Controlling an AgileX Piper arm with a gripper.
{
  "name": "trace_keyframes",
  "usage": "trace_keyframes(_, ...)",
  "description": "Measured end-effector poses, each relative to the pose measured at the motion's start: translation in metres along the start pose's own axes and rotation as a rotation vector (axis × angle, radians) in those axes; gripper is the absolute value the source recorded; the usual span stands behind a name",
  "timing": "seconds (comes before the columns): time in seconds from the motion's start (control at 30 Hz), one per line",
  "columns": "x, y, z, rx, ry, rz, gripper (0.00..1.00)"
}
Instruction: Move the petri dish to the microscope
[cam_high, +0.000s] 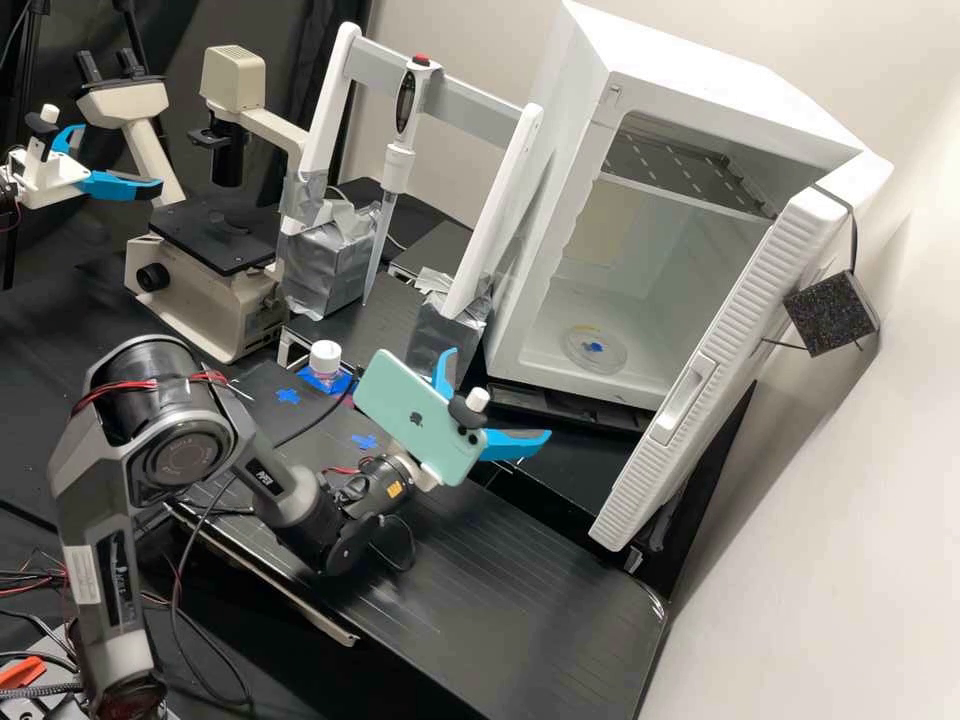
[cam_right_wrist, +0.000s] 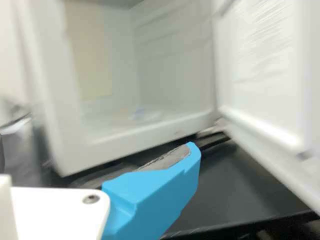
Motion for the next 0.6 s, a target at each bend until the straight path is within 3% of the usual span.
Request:
trace_keyframes(0.23, 0.031, 0.030, 0.005, -0.022, 0.046, 0.079, 1.00)
trace_keyframes(0.33, 0.052, 0.038, 0.006, -0.038, 0.079, 0.079, 1.00)
trace_keyframes(0.6, 0.110, 0.048, 0.005, -0.018, 0.115, 0.014, 1.00)
